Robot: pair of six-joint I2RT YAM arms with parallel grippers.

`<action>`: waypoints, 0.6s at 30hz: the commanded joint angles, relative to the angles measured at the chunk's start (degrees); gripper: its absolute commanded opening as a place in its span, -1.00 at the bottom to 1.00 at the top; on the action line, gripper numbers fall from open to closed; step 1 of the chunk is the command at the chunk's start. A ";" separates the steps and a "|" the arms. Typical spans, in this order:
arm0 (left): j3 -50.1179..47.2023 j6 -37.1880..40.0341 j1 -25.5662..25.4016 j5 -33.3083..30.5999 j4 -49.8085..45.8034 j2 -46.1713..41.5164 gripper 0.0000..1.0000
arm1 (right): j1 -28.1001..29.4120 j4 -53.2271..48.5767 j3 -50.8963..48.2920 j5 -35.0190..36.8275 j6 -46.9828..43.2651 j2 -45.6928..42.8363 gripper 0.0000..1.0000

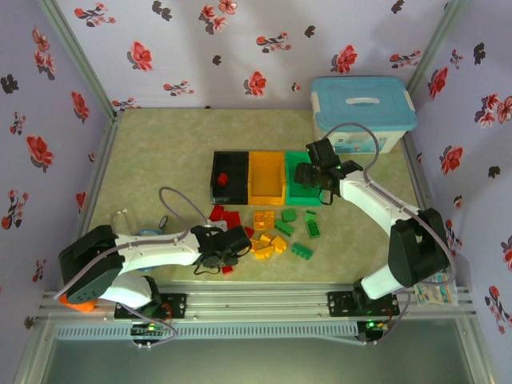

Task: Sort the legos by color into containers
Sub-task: Pick up the lego from the middle-left of the table.

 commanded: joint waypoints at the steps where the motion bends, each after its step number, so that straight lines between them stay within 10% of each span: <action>1: 1.43 -0.54 -0.34 -0.50 -1.37 1.71 -0.19 | 0.23 1.34 -1.29 0.67 1.21 -1.51 0.56; 11: 8.61 6.32 1.06 -9.48 -6.18 -0.38 -0.50 | 0.23 2.33 -4.98 0.32 1.43 -4.94 0.55; 18: 14.44 17.86 11.38 -8.78 -2.14 -2.81 -0.52 | 0.35 4.32 -8.35 -2.36 2.79 -7.01 0.55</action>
